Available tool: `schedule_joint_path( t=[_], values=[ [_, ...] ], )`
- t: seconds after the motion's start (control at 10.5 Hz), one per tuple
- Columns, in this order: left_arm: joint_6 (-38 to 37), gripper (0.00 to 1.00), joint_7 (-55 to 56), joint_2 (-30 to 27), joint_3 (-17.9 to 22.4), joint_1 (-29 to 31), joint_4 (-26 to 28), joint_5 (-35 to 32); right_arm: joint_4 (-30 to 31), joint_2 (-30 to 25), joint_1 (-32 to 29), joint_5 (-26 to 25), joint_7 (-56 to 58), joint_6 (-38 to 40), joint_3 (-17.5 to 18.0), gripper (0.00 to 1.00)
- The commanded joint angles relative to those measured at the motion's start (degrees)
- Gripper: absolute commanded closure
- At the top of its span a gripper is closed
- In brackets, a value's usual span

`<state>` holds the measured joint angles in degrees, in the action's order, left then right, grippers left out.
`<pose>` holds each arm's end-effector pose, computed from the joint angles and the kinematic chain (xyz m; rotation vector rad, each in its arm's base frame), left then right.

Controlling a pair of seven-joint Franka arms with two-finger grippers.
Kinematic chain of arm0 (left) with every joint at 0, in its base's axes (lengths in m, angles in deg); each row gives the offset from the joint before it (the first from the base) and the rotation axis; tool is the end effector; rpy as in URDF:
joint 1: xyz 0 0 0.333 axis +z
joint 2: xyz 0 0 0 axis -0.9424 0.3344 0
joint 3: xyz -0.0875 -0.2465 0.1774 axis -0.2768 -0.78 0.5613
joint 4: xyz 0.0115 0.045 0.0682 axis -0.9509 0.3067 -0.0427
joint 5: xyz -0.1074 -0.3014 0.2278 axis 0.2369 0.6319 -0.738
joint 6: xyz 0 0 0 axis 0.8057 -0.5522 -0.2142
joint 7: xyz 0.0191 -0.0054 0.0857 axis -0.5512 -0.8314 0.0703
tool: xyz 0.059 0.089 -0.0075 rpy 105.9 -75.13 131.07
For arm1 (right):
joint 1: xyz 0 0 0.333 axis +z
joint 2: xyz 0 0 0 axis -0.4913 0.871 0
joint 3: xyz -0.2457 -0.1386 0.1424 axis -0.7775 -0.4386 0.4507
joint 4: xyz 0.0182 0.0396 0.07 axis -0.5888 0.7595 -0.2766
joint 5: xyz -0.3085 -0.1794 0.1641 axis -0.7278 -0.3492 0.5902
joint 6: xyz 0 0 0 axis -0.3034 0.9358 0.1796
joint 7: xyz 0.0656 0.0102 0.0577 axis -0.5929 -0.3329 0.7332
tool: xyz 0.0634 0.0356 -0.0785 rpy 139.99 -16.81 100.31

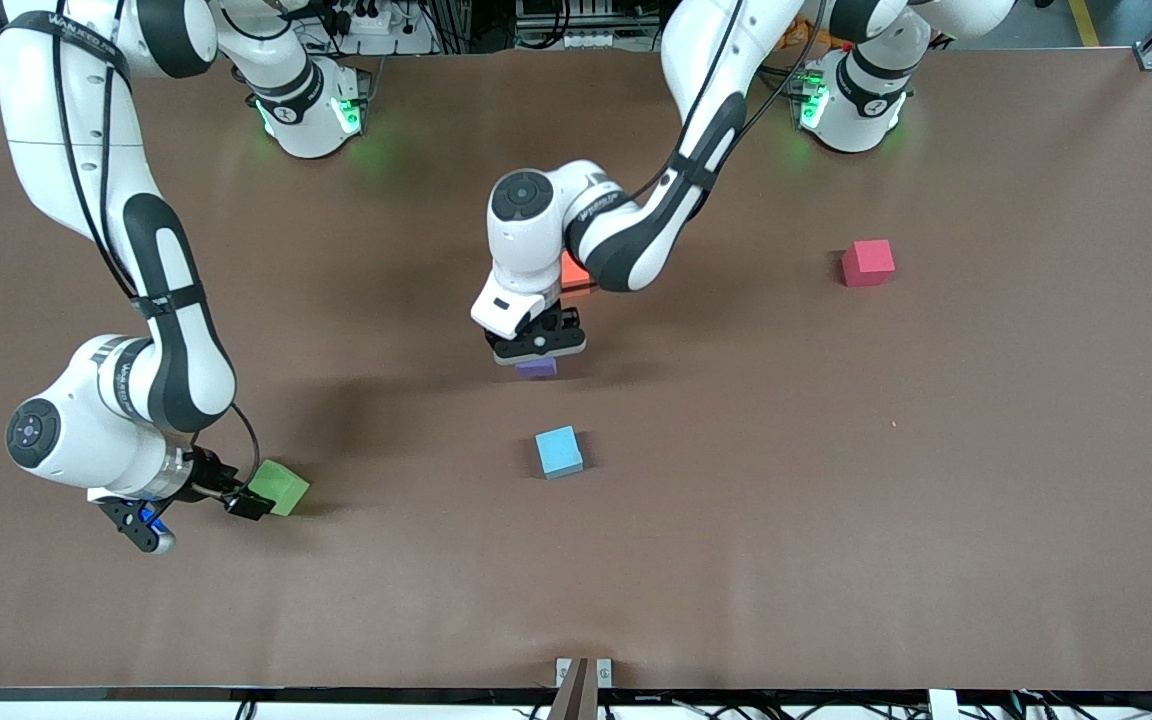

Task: Arrange blocks into number 1
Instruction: 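Grasp the green cube with the right gripper while the left carries purple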

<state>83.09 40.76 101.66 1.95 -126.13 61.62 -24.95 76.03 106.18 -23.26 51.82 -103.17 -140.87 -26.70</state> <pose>0.4674 -0.5953 0.2744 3.0539 0.3593 0.2332 0.7170 -0.0043 0.2298 -2.8466 0.8996 0.0058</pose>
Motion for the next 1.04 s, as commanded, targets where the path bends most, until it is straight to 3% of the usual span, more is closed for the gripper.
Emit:
schedule_joint_path(
  t=[0.0, 0.19, 0.57, 0.66, 0.95],
  values=[
    [-9.25, 1.00, 5.97, -7.81, -0.59, -2.68, 3.51, -1.40, -1.94, 2.03, 2.17, 1.46, 0.08, -1.04, -2.16, 0.01],
    [-13.06, 1.00, 6.95, -16.06, -3.48, -4.62, 11.65, -1.14, -1.94, 2.65, 2.61, 1.37, 0.08, -1.14, -2.25, 0.01],
    [-13.07, 1.00, 16.59, -26.89, -15.16, -4.63, 26.17, -0.61, -1.41, 3.44, 3.67, 1.37, 1.83, -2.71, -3.04, 0.04],
    [-12.37, 1.00, 19.23, -28.39, -18.15, -4.63, 29.94, -0.44, -1.15, 3.53, 3.85, 1.37, 3.06, -2.81, -3.13, 0.10],
    [-3.01, 1.00, 24.17, -28.66, -23.96, -4.63, 38.30, 1.15, -0.80, 3.53, 4.72, 1.37, 3.33, -2.54, -3.22, 0.48]
  ],
)
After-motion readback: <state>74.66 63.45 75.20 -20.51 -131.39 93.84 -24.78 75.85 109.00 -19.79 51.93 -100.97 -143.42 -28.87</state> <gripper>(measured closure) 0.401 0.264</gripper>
